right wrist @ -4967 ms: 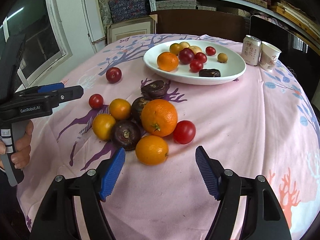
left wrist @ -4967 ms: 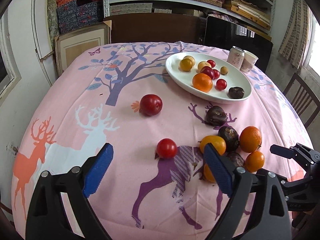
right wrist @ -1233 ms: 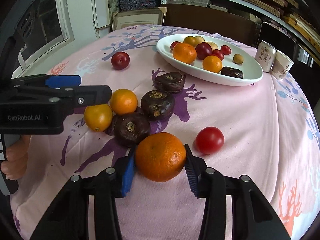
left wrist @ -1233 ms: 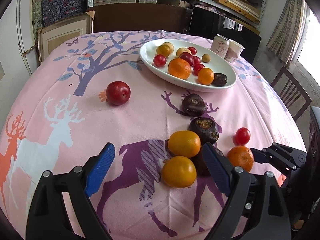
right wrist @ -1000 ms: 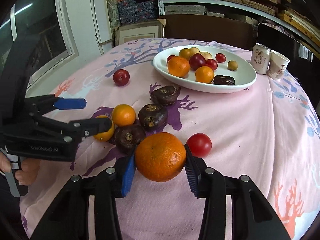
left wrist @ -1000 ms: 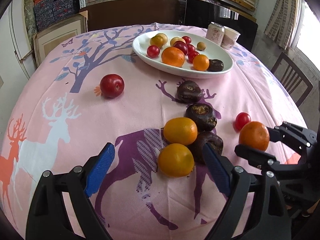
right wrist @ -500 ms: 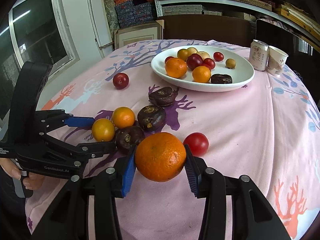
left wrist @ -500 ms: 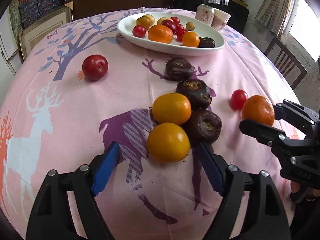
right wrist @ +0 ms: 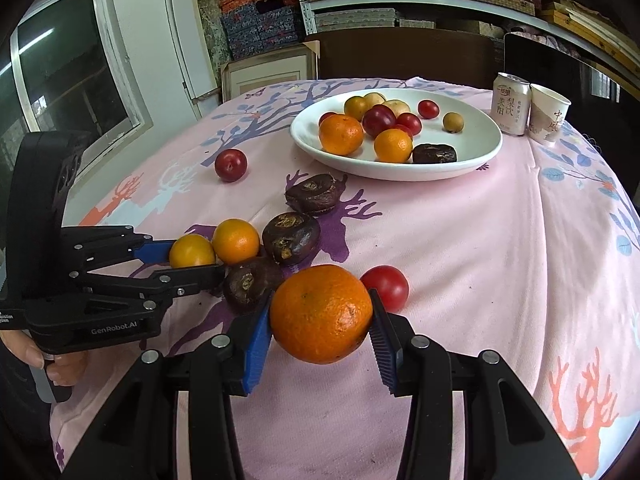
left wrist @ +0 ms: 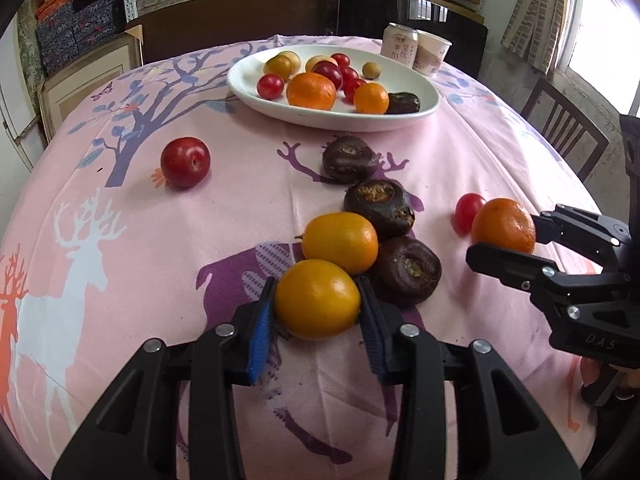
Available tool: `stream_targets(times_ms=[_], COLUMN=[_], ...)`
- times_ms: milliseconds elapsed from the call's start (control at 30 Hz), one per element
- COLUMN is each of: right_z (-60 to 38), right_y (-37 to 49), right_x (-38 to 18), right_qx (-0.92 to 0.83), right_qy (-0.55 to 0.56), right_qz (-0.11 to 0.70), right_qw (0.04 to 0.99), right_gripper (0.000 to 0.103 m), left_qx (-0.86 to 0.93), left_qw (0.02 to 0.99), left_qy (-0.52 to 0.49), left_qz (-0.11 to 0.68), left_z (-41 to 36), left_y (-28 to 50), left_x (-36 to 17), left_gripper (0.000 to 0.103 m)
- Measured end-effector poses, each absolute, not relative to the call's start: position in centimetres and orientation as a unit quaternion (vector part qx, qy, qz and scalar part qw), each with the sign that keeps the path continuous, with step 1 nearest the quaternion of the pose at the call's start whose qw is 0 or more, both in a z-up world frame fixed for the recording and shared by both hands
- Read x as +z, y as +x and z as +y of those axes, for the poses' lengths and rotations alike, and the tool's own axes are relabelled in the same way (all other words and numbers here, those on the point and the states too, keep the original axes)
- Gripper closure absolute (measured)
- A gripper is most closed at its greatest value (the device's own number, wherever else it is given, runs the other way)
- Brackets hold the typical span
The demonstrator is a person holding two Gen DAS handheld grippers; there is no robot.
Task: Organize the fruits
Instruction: 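Grasp a large orange with the right gripper while the left gripper grasps a yellow fruit, then carry the orange and yellow fruit onto the white plate and open both grippers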
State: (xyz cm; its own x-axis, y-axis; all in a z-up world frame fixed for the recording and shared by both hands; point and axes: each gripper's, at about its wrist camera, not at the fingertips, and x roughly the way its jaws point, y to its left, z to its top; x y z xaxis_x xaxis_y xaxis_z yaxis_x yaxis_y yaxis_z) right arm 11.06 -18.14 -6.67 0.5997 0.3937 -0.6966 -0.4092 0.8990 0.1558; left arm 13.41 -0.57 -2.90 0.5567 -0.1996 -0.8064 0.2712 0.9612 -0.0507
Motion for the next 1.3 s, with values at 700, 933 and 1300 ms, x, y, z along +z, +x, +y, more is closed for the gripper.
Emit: stream_targets(times_ms=[700, 933, 1300], right_z=[-22.2, -22.7, -20.2], right_y=[13.2, 18.8, 25.4], right_x=[-0.3, -0.9, -2.9], right_qx=[0.162, 0.163, 0.156], right_qy=[0.019, 0.029, -0.022], right_qz=[0.292, 0.313, 0.327], right_qw=[0.943, 0.935, 0.932], right_gripper=[0.057, 0.057, 0.056], left_qx=[-0.075, -0.064, -0.054], left_qw=[0.910, 0.912, 0.903], left_qy=[0.005, 0.022, 0.009], left_qz=[0.407, 0.405, 0.427], left_z=[-0.8, -2.7, -3.4], left_y=[17.3, 23.6, 31.5], left_x=[4.0, 4.6, 1.3], left_gripper=[0.065, 0.065, 0.064])
